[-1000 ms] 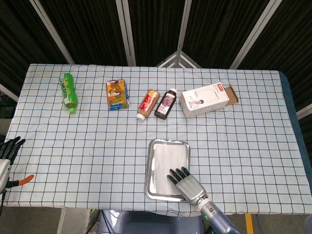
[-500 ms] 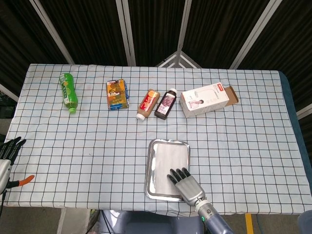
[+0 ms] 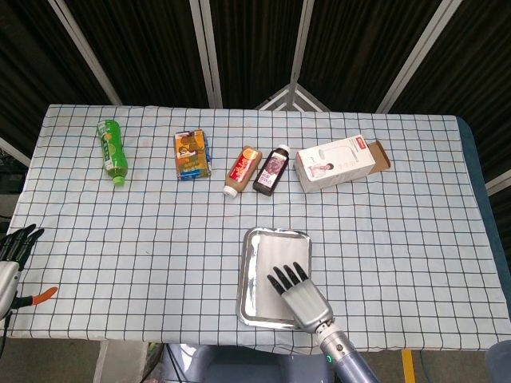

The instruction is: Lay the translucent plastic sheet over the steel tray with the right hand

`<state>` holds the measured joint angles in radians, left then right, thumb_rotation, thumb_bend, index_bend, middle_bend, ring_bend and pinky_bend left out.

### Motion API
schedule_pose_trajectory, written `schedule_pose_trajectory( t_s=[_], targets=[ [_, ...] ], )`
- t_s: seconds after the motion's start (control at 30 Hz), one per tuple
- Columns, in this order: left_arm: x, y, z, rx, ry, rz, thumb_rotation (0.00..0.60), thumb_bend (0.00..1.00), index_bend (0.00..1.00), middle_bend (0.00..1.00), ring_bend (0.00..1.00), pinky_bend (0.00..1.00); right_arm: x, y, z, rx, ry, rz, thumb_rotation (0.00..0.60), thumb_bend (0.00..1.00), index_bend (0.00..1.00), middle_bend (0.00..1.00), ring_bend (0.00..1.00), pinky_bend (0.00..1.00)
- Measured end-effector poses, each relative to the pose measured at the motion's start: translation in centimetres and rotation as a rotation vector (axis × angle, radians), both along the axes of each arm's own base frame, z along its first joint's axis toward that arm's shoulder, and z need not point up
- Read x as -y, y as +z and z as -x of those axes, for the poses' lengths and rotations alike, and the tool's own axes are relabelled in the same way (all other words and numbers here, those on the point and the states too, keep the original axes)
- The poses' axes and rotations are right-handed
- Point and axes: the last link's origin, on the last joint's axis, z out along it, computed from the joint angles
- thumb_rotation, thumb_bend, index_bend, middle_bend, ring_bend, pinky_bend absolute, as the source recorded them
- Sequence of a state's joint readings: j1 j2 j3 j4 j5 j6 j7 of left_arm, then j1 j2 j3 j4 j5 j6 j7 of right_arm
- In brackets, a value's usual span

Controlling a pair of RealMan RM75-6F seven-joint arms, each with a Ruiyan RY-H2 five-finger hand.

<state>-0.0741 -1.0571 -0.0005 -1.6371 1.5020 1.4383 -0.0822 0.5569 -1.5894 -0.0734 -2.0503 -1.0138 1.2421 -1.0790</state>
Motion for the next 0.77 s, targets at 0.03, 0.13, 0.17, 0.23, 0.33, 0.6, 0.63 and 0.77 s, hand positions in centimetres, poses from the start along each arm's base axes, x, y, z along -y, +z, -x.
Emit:
schedule_pose_trajectory(
  t_s=[0.03,0.13,0.17,0.23,0.33,0.6,0.63,0.77],
  targets=[
    [0.0,0.0,0.0,0.000,0.000,0.000,0.600,0.00,0.00,0.00,0.00,0.00,0.1,0.3,-0.1,0.005,0.007,0.014,0.600,0.95,0.00,0.02,0.00,0.00],
    [0.0,0.0,0.0,0.000,0.000,0.000,0.600,0.00,0.00,0.00,0.00,0.00,0.4,1.4,-0.2,0.016,0.021,0.060,0.600,0.86,0.00,0.01,0.00,0.00],
    [0.0,0.0,0.0,0.000,0.000,-0.001,0.600,0.00,0.00,0.00,0.00,0.00,0.6,1.8,-0.1,0.018,0.024,0.075,0.600,0.83,0.00,0.01,0.00,0.00],
    [0.0,0.0,0.0,0.001,0.001,-0.002,0.600,0.00,0.00,0.00,0.00,0.00,1.0,2.8,0.4,0.023,0.027,0.118,0.600,0.76,0.00,0.00,0.00,0.00],
    [0.0,0.0,0.0,-0.003,0.002,-0.001,0.600,0.00,0.00,0.00,0.00,0.00,1.5,4.6,1.7,0.039,0.010,0.187,0.600,0.64,0.00,0.00,0.00,0.00],
    [0.1,-0.2,0.0,-0.026,-0.005,-0.013,0.600,0.00,0.00,0.00,0.00,0.00,0.6,10.5,8.2,0.144,-0.096,0.389,0.600,0.44,0.00,0.00,0.00,0.00],
    [0.1,-0.2,0.0,-0.028,-0.005,-0.014,0.600,0.00,0.00,0.00,0.00,0.00,0.3,11.2,9.1,0.157,-0.110,0.410,0.600,0.43,0.00,0.00,0.00,0.00],
    [0.2,-0.3,0.0,-0.039,-0.008,-0.021,0.600,0.00,0.00,0.00,0.00,0.00,-1.7,13.7,12.9,0.204,-0.185,0.476,0.600,0.40,0.00,0.00,0.00,0.00]
  ],
)
